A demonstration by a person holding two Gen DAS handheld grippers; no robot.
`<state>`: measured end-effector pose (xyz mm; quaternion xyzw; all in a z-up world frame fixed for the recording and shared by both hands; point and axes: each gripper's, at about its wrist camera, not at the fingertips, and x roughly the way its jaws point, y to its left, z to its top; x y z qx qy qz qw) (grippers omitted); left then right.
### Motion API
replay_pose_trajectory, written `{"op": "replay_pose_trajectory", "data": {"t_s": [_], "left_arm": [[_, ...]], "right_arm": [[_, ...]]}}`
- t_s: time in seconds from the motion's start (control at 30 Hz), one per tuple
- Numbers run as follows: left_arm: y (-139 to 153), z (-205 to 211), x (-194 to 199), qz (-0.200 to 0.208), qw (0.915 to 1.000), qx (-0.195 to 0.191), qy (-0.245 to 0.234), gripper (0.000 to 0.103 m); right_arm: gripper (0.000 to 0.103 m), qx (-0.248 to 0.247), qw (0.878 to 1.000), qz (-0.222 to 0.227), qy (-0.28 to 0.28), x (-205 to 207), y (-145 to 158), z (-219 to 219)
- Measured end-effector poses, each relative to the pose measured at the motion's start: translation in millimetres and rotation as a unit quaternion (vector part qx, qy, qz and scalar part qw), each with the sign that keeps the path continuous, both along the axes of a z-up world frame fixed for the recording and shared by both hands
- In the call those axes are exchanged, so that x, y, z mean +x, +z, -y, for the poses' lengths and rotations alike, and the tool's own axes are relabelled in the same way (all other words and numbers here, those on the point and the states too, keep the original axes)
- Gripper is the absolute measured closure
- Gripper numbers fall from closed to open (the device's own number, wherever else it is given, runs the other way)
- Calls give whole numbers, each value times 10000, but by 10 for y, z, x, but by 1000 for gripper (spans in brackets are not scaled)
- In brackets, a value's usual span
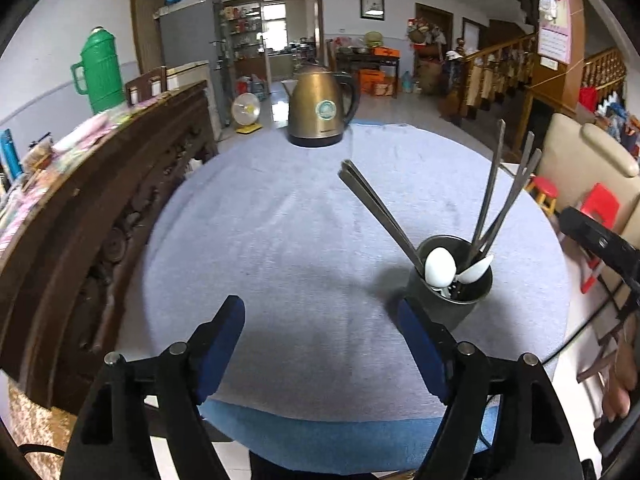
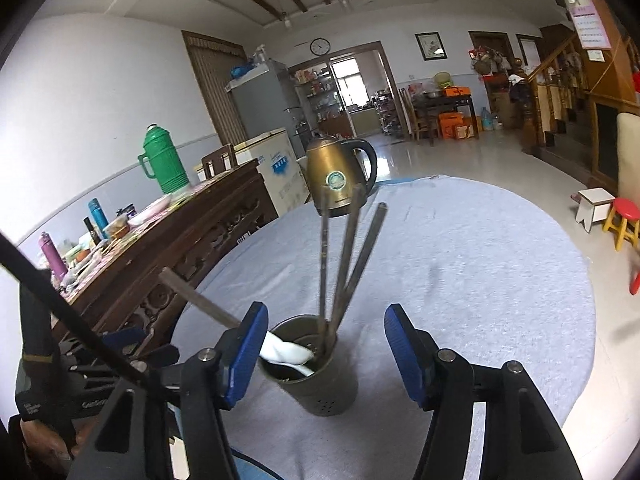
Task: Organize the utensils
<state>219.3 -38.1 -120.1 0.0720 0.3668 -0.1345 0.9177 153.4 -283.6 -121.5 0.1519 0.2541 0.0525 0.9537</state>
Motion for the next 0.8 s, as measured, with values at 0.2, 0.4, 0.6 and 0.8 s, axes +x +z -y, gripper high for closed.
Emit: {"op": "replay_pose_trajectory", "data": {"t_s": [0.2, 0.4, 0.6, 0.8], "left_arm": [[177, -40, -202, 285, 9992, 162, 249, 22], [343, -5, -458, 569, 9973, 320, 332, 20], [551, 17, -735, 974, 9922, 545, 560, 12], [743, 37, -987, 1284, 9870, 693, 676, 9]], "right_arm": [[35, 22, 9998, 173, 15, -247, 108, -91], [35, 31, 9998, 211, 3, -440, 206, -186], [33, -60, 9998, 177, -13, -691, 279, -282], [33, -63, 9998, 134, -100, -854, 350, -344]]}}
